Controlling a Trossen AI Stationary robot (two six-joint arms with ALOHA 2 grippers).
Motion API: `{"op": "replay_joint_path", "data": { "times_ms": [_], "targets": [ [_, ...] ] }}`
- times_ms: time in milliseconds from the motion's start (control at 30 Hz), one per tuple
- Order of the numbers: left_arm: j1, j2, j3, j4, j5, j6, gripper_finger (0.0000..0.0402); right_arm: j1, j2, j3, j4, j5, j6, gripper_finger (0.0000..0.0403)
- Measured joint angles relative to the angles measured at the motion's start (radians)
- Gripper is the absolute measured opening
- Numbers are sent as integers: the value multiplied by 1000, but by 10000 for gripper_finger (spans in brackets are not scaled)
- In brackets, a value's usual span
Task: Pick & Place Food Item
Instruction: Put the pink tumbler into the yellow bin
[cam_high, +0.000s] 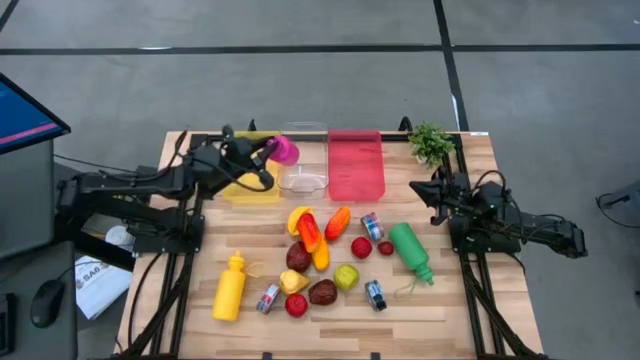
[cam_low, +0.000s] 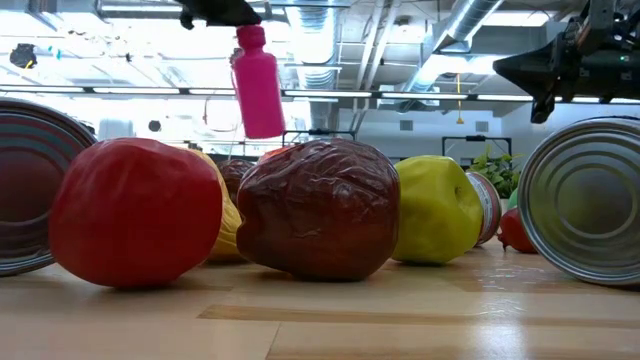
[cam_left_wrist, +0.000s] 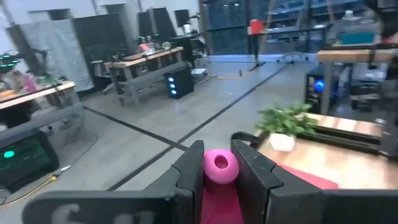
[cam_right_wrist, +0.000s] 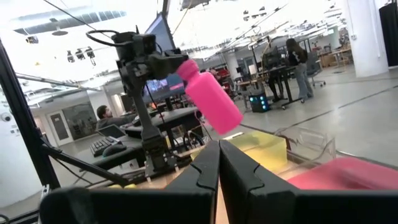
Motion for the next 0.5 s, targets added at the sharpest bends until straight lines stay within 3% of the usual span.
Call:
{"op": "replay_joint_path", "data": {
  "times_ms": [167,333,500],
  "targets": [
    [92,49,0,86,10,0,55,0,0,0,18,55,0,6],
    [194,57,0,106,164,0,54,0,0,2,31,116,0,6],
    [277,57,0,106,189,-1,54,0,0,2,31,153,0,6]
  ]
}}
